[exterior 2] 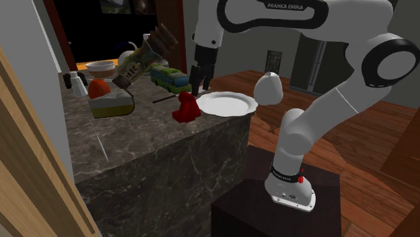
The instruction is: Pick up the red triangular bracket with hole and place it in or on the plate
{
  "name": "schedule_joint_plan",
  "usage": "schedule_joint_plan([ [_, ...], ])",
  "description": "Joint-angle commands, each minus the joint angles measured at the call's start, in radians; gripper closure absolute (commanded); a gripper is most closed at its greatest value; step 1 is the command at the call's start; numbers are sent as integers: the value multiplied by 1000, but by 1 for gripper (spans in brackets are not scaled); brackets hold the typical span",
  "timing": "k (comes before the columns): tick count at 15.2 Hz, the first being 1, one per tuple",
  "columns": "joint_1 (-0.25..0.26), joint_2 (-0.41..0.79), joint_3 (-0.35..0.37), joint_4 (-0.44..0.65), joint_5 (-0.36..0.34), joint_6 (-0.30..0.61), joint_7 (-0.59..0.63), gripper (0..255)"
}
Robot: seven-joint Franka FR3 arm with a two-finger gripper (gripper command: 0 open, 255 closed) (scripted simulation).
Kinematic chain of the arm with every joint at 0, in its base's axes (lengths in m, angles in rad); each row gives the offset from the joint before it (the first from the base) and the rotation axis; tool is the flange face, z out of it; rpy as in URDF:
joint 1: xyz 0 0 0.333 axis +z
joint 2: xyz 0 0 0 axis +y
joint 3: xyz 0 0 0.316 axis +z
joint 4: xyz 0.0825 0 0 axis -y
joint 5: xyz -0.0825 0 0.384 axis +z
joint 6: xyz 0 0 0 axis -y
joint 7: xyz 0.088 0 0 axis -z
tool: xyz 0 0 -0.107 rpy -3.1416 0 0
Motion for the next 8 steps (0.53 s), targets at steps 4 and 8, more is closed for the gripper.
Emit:
schedule_joint_plan([
  [4, 43, 49, 63, 86, 52, 30, 32, 0],
  [8, 52, 55, 82, 60, 65, 75, 35, 0],
])
